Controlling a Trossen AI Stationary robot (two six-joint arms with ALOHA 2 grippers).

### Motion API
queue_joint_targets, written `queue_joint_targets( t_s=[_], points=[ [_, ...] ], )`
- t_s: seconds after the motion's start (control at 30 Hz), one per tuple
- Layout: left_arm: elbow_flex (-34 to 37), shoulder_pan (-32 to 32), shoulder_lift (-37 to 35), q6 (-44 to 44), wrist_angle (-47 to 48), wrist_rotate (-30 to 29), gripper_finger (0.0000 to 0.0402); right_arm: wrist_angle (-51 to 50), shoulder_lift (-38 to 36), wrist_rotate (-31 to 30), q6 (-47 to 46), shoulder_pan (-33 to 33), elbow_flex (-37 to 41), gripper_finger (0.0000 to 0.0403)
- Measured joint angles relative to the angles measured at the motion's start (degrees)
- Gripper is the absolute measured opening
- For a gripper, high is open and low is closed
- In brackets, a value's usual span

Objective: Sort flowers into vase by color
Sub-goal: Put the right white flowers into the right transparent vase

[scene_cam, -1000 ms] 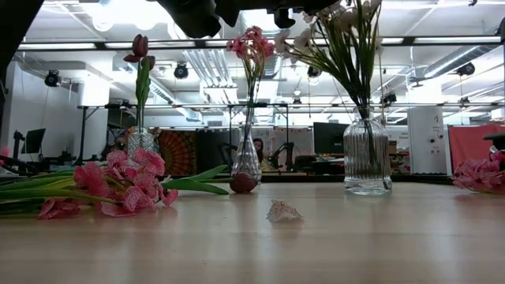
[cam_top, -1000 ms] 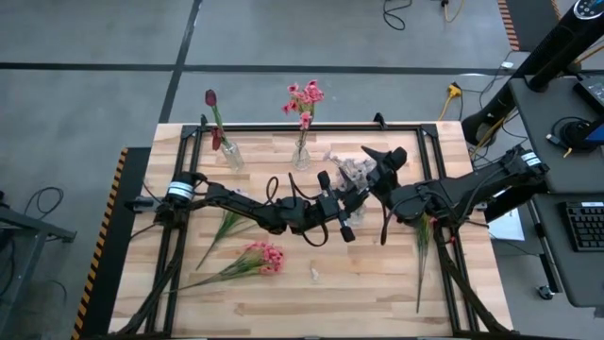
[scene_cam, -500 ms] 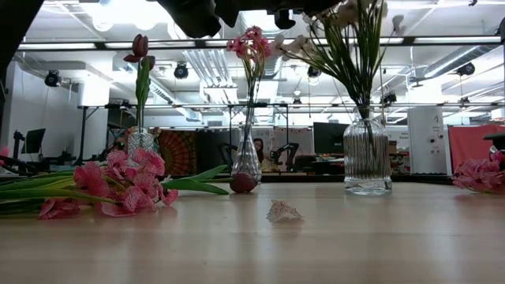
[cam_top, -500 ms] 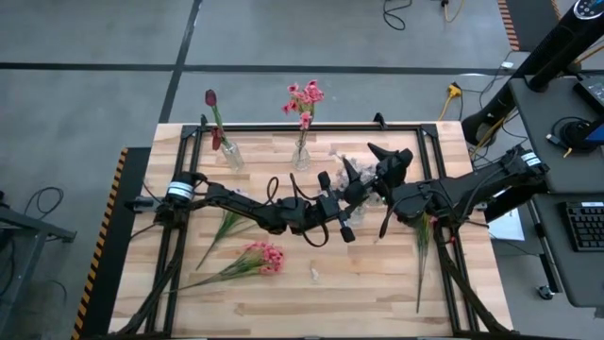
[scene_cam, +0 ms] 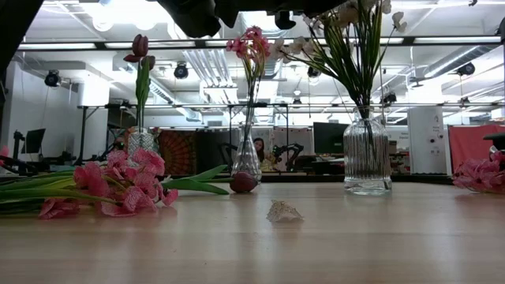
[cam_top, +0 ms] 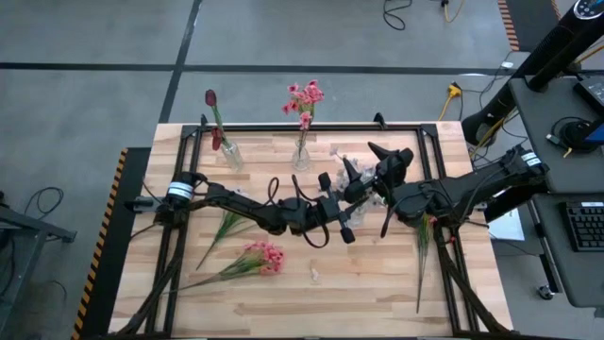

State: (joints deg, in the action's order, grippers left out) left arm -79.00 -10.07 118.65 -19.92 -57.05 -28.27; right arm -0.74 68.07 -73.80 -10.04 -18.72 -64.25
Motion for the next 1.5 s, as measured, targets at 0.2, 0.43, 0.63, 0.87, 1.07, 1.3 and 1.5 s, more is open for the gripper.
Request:
queue_joint_targets(
  t_s=[0.2,0.43,0.63,0.87,1.07,1.3,1.5],
  points=[
    [0.00,0.00,0.02,0.65,0.19,-0.55,0.0038,1.77,-0.06,-3.98,-0.22,0.00,0.00,0.0366],
    [0.00,-0.07,0.02,0.93,-0.19,-1.97,0.0038,1.49,-0.02,-4.83,0.00,0.00,0.00,0.0366],
    [0.00,-0.76,0.02,-0.55,-0.33,-2.60,0.0053,0.08,-0.02,-4.83,0.18,-0.02,0.12,0.0366],
    [0.00,-1.57,-0.40,-1.58,-0.52,-2.77,0.0076,-2.48,0.01,-4.79,0.21,-0.02,0.24,0.0366],
    [0.00,-1.51,-0.61,-1.65,-4.01,-5.45,0.0080,-2.66,0.26,-2.82,0.60,-0.02,0.26,0.0366],
    [0.00,-1.36,-0.68,-1.67,-4.71,-5.75,0.0080,-2.87,0.31,-2.69,-0.87,-0.02,0.28,0.0366],
    [0.00,-1.36,-1.22,-2.55,-5.65,-5.11,0.0080,-2.98,0.31,-2.69,-0.90,-0.02,0.59,0.0366]
  ],
)
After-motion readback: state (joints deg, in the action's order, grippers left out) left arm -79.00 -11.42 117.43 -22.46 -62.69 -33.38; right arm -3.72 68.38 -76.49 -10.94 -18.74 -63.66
